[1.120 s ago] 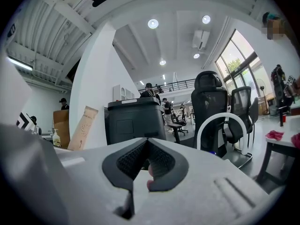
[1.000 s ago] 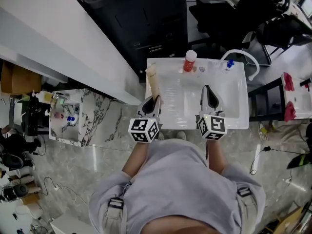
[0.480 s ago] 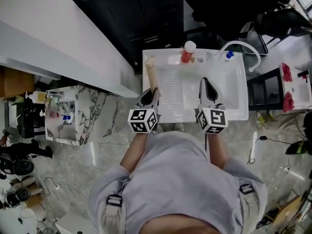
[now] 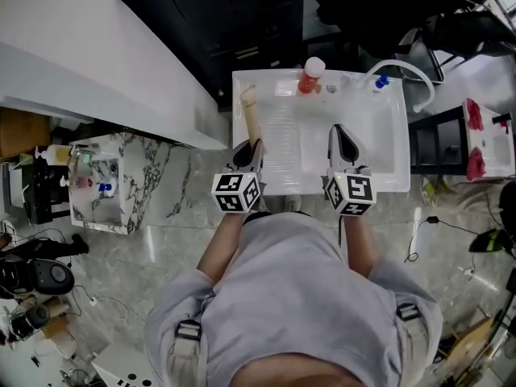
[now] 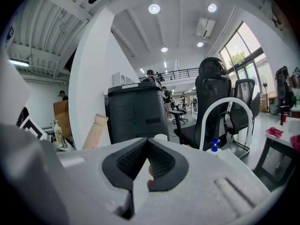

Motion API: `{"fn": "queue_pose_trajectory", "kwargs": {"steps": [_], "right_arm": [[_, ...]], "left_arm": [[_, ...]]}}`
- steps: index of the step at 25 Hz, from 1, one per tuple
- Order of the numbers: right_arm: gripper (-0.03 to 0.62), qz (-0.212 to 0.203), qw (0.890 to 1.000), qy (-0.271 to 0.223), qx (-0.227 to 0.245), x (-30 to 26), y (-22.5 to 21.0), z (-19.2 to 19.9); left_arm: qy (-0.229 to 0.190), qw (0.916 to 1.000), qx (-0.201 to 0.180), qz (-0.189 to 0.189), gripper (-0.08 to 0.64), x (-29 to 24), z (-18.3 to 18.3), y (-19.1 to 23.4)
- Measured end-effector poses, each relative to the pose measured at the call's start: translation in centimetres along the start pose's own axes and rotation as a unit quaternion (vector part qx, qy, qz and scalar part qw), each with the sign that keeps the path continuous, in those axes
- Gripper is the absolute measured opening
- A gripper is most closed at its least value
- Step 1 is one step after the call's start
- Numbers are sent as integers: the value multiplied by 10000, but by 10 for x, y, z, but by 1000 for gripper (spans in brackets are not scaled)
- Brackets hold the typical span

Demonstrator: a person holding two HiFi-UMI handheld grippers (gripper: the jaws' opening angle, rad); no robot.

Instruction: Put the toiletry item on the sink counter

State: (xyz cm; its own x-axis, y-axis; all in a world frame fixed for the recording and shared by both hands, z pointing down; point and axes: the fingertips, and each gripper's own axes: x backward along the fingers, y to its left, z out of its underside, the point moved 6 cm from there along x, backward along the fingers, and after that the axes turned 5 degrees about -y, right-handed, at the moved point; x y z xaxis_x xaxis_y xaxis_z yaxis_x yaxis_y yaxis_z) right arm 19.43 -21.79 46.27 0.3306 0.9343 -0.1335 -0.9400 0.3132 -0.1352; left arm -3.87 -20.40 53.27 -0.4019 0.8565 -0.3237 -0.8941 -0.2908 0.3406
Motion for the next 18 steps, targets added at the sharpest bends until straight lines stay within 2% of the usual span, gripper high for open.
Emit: {"fn": "queue_pose_trajectory", "kwargs": {"steps": [7,18], "right_arm": [[5,13,9997,231,96,-1,1,15],[5,-18,9995,286,167,-4,6,18]], "left_arm": [[139,9998,156,-13,40,-2,16,6],[426,9986,298,33,40,-9,33,11]]}}
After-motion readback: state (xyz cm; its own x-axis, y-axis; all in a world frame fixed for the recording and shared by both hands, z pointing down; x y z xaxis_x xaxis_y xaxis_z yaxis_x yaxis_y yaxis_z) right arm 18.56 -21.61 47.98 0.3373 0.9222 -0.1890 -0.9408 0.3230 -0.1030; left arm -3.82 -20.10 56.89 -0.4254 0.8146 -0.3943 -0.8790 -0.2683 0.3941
